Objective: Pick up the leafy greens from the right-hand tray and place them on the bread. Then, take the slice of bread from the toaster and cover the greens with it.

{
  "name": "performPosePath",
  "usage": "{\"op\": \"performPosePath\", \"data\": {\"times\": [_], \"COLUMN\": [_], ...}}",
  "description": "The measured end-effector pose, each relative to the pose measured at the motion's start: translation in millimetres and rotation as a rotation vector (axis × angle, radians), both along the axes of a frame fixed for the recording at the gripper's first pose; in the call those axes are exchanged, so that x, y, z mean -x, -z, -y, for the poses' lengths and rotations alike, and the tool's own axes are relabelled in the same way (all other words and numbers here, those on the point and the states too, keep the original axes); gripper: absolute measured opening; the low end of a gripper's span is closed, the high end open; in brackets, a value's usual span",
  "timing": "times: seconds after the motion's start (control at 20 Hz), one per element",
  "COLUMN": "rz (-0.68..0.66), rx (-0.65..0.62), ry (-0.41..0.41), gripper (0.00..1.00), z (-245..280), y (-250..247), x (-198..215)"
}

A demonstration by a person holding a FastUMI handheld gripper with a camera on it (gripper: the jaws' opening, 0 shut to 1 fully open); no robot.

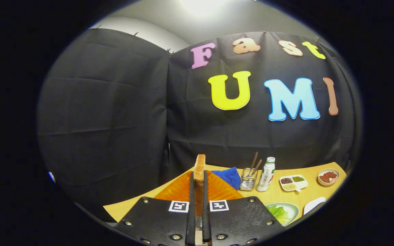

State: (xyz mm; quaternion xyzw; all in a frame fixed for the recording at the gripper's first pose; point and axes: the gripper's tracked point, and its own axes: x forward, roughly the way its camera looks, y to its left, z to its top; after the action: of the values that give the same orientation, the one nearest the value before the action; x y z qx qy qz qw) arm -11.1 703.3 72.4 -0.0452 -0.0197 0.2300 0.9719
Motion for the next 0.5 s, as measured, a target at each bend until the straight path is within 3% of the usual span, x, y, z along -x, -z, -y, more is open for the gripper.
{"op": "performPosePath", "data": {"times": [0.2, 0.5], "rz": [0.04, 0.036], "rx": [0.025, 0.05], "ry": [0.032, 0.098], "gripper": [0.08, 0.08], "z": [34.5, 99.5], "y": [-13.0, 7.6], "x": [1.6, -4.0]}}
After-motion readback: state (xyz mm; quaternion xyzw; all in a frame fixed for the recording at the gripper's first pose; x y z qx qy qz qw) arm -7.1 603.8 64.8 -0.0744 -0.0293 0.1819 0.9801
